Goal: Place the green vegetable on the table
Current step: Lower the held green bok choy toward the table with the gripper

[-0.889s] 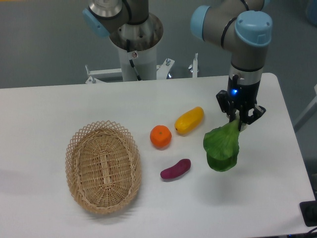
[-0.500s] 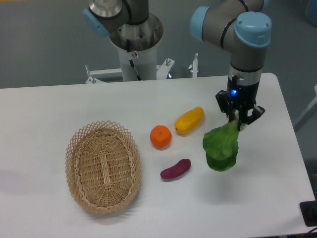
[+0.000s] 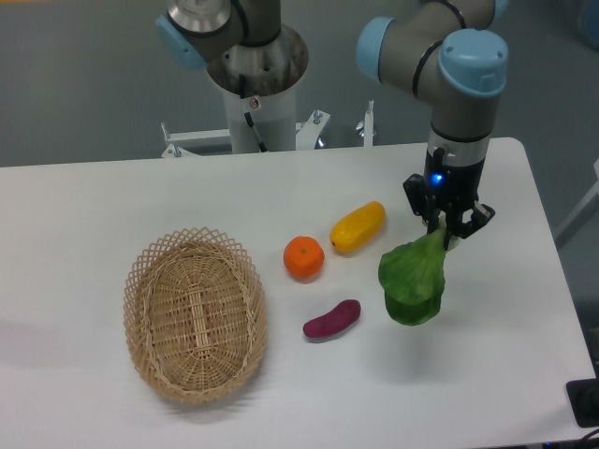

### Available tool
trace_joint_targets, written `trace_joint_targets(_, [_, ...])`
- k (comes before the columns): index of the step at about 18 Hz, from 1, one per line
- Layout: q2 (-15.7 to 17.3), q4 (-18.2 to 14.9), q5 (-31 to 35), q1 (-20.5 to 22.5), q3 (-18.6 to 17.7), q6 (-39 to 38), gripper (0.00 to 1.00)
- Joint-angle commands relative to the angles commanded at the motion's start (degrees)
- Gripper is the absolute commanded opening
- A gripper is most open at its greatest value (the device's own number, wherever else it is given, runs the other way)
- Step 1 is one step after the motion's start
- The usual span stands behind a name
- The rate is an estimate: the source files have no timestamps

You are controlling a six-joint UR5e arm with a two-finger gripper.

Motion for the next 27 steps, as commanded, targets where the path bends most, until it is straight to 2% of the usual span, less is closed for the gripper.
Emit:
trace_joint_targets(8, [-4.5, 7.5, 0.2, -3.3, -0.3, -5.9, 0.34])
trace_joint_targets(13, [-11.6, 13.4, 0.2, -4.8, 1.8, -5.5, 0.34])
trace_joint_targets(19, [-15.7, 13.7, 0.2, -4.8, 3.3, -5.2, 0.34])
trace_joint_targets(22, [-15.9, 13.7, 0.1, -4.8, 3.1, -5.2, 0.35])
trace_joint_targets(27, [-16.6, 13.8, 0.2, -4.8, 3.0, -5.1, 0.44])
